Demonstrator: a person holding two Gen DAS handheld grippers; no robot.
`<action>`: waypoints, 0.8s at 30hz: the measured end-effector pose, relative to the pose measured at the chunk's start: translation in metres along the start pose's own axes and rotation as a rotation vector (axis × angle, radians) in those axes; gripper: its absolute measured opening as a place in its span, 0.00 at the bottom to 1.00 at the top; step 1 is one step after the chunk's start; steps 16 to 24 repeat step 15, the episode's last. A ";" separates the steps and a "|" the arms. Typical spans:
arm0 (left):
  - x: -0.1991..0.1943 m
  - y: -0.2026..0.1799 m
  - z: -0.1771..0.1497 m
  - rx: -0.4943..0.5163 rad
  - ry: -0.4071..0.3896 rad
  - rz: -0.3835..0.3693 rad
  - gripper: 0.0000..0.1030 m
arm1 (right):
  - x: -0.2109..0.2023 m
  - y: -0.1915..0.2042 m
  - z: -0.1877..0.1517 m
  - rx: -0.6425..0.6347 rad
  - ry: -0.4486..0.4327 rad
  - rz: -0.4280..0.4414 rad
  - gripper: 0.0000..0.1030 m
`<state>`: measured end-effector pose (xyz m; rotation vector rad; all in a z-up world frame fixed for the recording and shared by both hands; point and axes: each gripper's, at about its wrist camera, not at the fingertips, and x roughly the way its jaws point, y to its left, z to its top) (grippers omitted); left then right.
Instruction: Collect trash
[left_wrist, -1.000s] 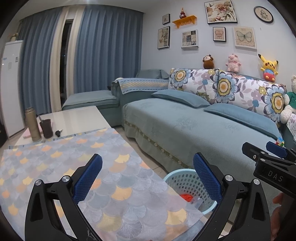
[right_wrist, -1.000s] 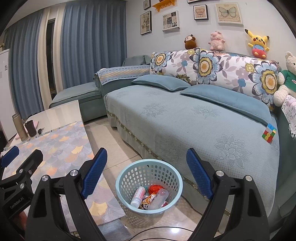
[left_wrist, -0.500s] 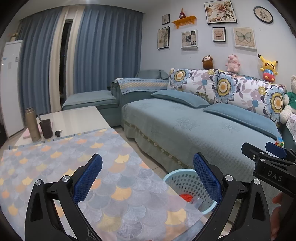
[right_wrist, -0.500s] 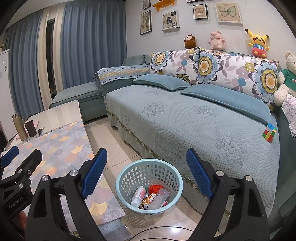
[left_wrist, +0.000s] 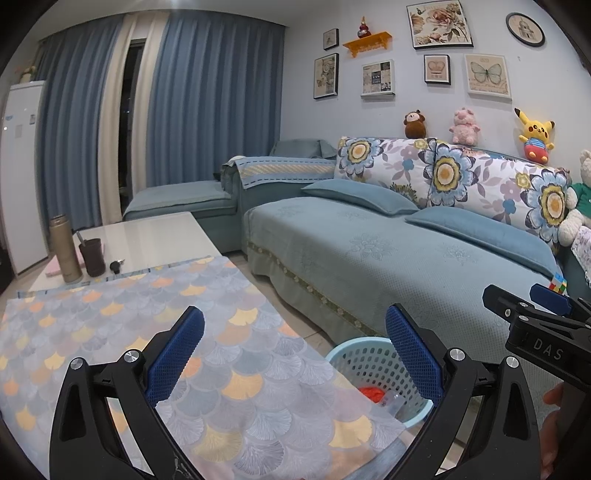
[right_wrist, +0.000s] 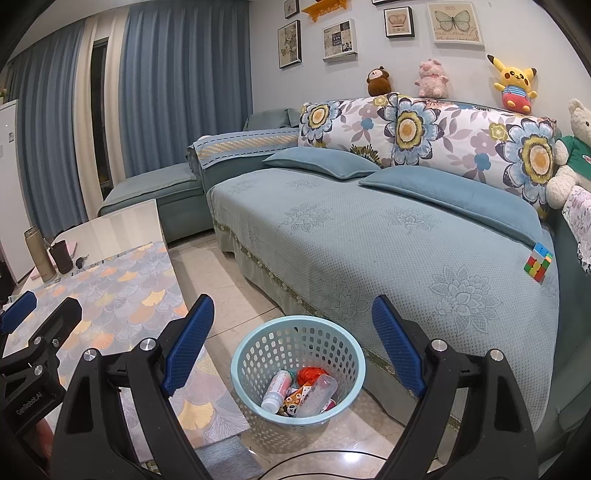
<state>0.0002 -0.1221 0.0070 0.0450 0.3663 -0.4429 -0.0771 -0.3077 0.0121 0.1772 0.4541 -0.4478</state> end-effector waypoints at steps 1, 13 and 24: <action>0.000 0.000 0.000 0.000 -0.001 0.000 0.93 | 0.000 0.000 0.000 0.000 0.000 0.000 0.80; 0.001 0.003 0.005 -0.048 0.023 -0.007 0.93 | 0.000 -0.001 -0.001 0.004 0.004 0.002 0.80; 0.003 0.005 0.004 -0.052 0.024 -0.005 0.93 | -0.001 0.000 -0.002 0.004 0.003 0.001 0.80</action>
